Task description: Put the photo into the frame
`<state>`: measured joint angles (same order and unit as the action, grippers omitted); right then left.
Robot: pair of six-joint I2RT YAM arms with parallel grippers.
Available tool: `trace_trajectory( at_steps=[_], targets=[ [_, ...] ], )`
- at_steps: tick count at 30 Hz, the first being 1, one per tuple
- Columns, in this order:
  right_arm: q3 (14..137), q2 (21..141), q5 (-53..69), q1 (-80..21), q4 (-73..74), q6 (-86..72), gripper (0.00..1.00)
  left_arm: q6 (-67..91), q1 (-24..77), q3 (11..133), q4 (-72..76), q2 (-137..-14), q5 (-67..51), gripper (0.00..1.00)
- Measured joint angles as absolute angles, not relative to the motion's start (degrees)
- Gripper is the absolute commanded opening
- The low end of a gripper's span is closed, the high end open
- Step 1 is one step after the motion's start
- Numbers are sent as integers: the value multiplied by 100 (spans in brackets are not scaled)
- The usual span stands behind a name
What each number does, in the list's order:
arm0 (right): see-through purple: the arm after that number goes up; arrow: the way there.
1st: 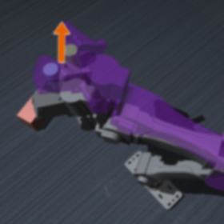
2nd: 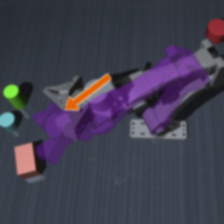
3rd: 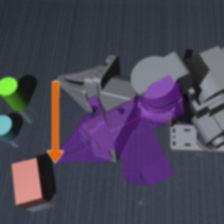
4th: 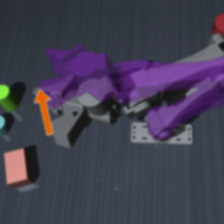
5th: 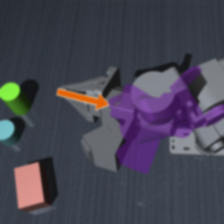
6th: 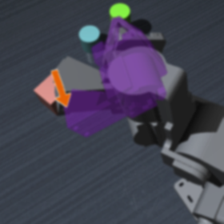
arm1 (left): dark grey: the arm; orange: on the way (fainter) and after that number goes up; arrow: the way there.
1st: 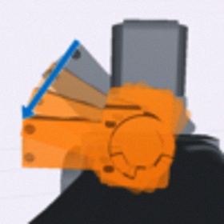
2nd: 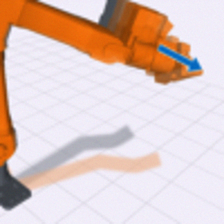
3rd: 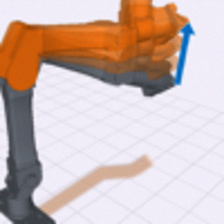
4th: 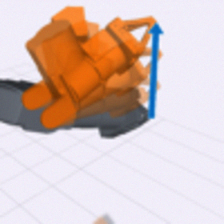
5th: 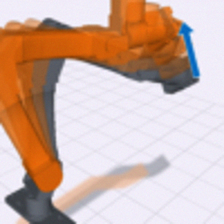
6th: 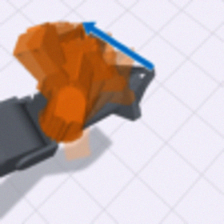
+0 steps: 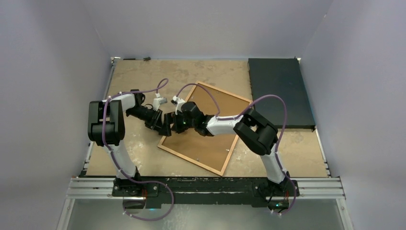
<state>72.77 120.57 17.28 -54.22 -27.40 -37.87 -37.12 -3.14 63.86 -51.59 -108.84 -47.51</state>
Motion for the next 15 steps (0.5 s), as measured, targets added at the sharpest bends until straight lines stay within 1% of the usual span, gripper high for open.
trace_trajectory(
  at_steps=[4, 7, 11, 15],
  targets=[
    [7255, 11928, 1752, -5422, -2554, -3723, 99, -3723, -298, 6445, -5238, -10884, -4694, 20],
    [7041, 11480, 1752, -5363, -2311, -3673, 99, -3760, -285, 6580, -5297, -10886, -4563, 21],
    [6659, 10381, 1693, -5061, -1949, -3551, 99, -3771, -287, 6901, -5349, -10884, -4414, 25],
    [6158, 9345, 1389, -4473, -1649, -3487, 99, -3684, -287, 7144, -5301, -10884, -4364, 28]
  ],
)
